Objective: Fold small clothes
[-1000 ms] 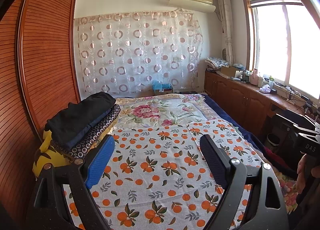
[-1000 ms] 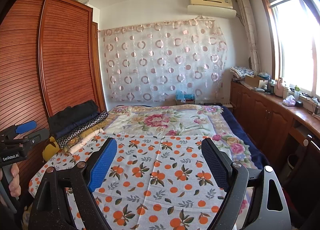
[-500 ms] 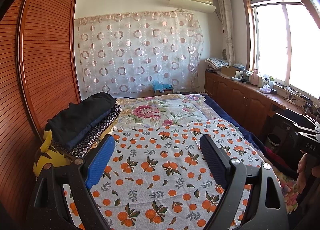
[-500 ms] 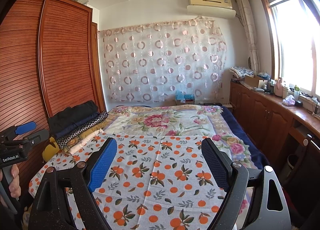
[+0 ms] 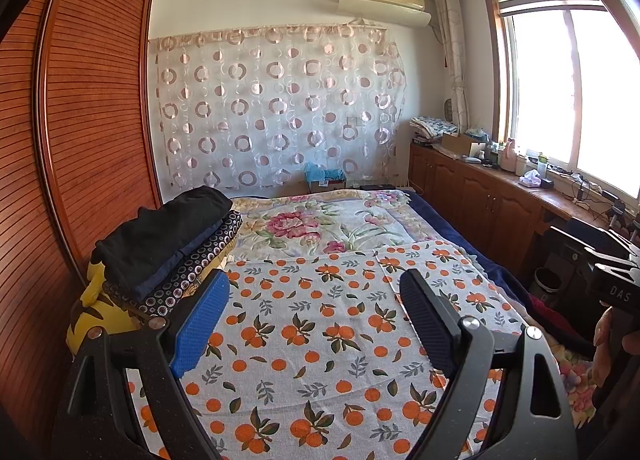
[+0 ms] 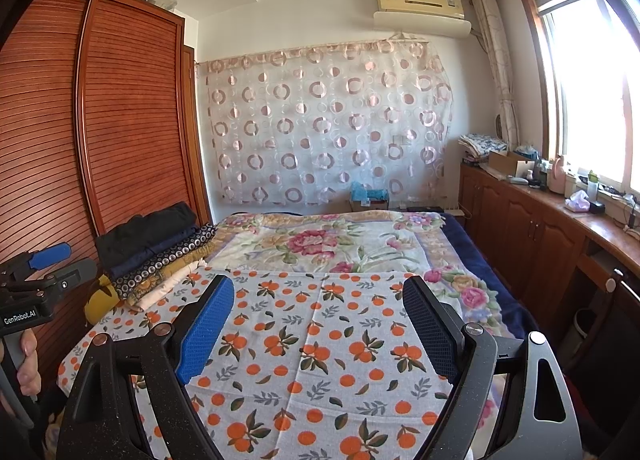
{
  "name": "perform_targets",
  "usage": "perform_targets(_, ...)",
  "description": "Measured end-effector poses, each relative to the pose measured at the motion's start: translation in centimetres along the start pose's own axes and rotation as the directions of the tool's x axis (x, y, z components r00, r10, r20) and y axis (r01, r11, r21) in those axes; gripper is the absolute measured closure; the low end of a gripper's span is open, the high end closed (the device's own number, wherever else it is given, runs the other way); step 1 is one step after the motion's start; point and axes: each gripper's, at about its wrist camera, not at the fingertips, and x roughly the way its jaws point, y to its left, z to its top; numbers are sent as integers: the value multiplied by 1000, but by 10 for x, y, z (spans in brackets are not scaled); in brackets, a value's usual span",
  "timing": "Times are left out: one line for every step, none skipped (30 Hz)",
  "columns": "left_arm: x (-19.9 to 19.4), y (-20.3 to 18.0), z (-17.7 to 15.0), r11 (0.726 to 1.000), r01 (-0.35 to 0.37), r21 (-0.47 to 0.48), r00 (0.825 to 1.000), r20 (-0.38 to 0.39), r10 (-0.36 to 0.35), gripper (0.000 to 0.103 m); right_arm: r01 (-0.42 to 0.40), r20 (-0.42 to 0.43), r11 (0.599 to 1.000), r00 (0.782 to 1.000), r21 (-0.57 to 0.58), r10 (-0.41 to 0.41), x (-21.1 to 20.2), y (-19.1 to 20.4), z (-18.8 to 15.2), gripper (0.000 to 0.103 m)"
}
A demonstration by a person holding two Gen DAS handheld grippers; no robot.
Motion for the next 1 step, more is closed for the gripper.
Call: perform_targets(0, 0, 0, 1000, 0, 0, 1000, 0, 0, 16, -1, 0, 1000, 1000, 0, 1, 0, 0, 0, 15)
